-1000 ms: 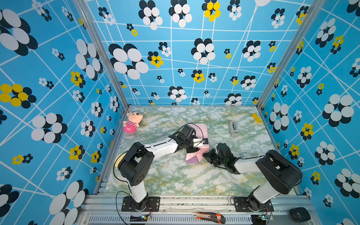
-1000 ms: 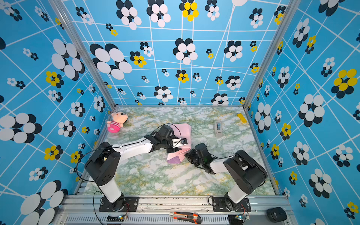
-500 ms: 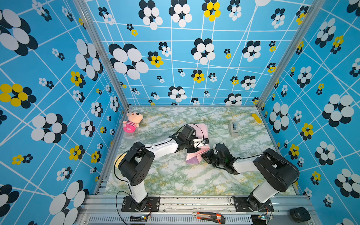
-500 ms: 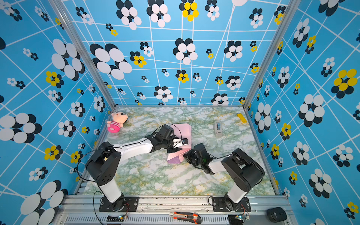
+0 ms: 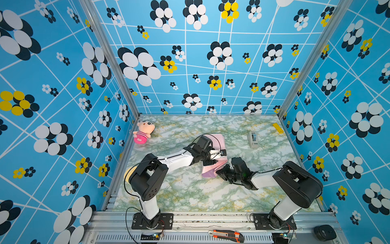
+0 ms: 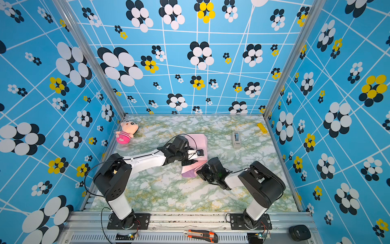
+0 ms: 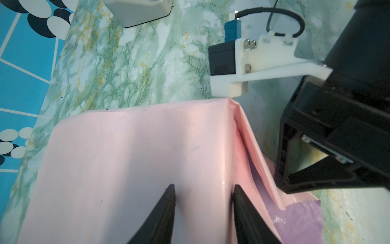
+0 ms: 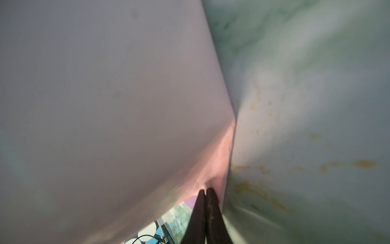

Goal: Wrap a gift box in wrapping paper
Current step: Fold the wrapping paper for the gift box.

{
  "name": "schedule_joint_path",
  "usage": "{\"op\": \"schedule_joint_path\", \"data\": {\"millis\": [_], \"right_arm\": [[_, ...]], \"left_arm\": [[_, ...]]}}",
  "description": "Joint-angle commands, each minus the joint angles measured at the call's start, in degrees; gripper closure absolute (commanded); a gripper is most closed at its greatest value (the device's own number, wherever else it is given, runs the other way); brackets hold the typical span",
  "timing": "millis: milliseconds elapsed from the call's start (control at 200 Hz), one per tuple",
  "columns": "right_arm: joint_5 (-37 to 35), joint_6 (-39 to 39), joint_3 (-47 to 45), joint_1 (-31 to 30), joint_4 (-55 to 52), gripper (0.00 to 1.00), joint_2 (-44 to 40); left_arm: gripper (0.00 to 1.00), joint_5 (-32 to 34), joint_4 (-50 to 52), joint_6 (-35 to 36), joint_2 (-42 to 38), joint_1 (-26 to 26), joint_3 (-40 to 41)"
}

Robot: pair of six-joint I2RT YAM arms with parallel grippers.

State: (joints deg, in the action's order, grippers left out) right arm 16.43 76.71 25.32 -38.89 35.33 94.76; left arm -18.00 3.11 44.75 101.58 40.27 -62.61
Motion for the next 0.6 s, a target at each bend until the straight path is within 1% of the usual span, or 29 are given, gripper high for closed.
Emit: {"op": "schedule_joint_path", "data": {"millis": [0, 150, 225, 245, 360, 510, 555, 595], "right_arm": [[1.46, -1.04, -1.92, -1.37, -8.4, 0.92, -0.09], [2.02, -0.44, -2.88, -2.41, -8.24, 0.93, -0.87], [1.09, -0.9, -2.89, -2.33, -9.45, 0.91, -4.48], [0.79, -1.51, -2.49, -2.21, -10.81, 0.9, -5.72], [0.36, -6.48, 1.26, 0.15, -20.51, 0.73, -12.0], [2.61, -10.66, 3.91, 5.1, -25.11, 0.61, -16.63], [2.0, -13.91, 5.73, 6.28, -31.07, 0.57, -18.5], [0.28, -18.41, 7.84, 7.18, -36.8, 0.53, -20.47]], "left_arm": [[0.54, -0.17, 0.84, -0.98, 1.52, 0.17, 1.04], [0.54, -0.45, 0.53, -1.07, 1.69, 0.07, 1.2], [0.54, -0.59, 0.53, -1.16, 1.78, 0.05, 1.17], [0.54, -0.63, 0.57, -1.16, 1.74, 0.07, 1.18], [0.54, -0.63, 0.66, -1.16, 1.69, 0.07, 1.18], [0.54, -0.8, 0.66, -1.22, 1.69, 0.07, 1.0], [0.54, -0.94, 0.75, -1.31, 1.7, 0.07, 0.98], [0.54, -0.98, 0.75, -1.33, 1.69, 0.07, 0.93]]}}
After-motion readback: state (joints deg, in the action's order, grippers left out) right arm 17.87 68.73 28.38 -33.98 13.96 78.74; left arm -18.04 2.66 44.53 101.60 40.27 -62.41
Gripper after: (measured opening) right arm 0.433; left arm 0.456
